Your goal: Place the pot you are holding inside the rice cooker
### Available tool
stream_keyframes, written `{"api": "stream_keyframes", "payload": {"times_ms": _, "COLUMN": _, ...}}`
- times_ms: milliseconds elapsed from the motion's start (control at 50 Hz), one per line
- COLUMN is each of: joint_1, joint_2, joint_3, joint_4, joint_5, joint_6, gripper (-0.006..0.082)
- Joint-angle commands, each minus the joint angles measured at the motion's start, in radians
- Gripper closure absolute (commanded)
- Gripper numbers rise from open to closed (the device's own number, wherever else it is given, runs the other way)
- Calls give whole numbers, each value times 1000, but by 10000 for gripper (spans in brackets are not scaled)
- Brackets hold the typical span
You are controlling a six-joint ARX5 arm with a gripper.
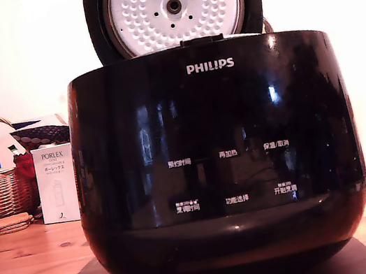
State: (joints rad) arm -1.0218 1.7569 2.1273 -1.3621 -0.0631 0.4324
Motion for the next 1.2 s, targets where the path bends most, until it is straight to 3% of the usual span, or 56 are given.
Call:
{"api": "stream_keyframes", "payload": {"times_ms": 0, "joint_1": 16, "joint_2": 8, "joint_3": 64, "joint_4": 5, "joint_5": -26, "joint_6": -42, "gripper": 787}}
{"api": "stream_keyframes", "payload": {"times_ms": 220, "joint_1": 105, "joint_2": 8, "joint_3": 257, "joint_4": 6, "joint_5": -161, "joint_6": -106, "gripper": 787}}
{"api": "stream_keyframes", "payload": {"times_ms": 460, "joint_1": 283, "joint_2": 8, "joint_3": 411, "joint_4": 6, "joint_5": -173, "joint_6": -127, "gripper": 787}}
{"api": "stream_keyframes", "payload": {"times_ms": 620, "joint_1": 412, "joint_2": 8, "joint_3": 445, "joint_4": 25, "joint_5": -189, "joint_6": -128, "gripper": 787}}
{"api": "stream_keyframes", "payload": {"times_ms": 760, "joint_1": 540, "joint_2": 9, "joint_3": 445, "joint_4": 108, "joint_5": -165, "joint_6": -177, "gripper": 787}}
{"api": "stream_keyframes", "payload": {"times_ms": 900, "joint_1": 646, "joint_2": 12, "joint_3": 445, "joint_4": 203, "joint_5": -74, "joint_6": -213, "gripper": 787}}
{"api": "stream_keyframes", "payload": {"times_ms": 1180, "joint_1": 743, "joint_2": 16, "joint_3": 445, "joint_4": 233, "joint_5": -8, "joint_6": -236, "gripper": 787}}
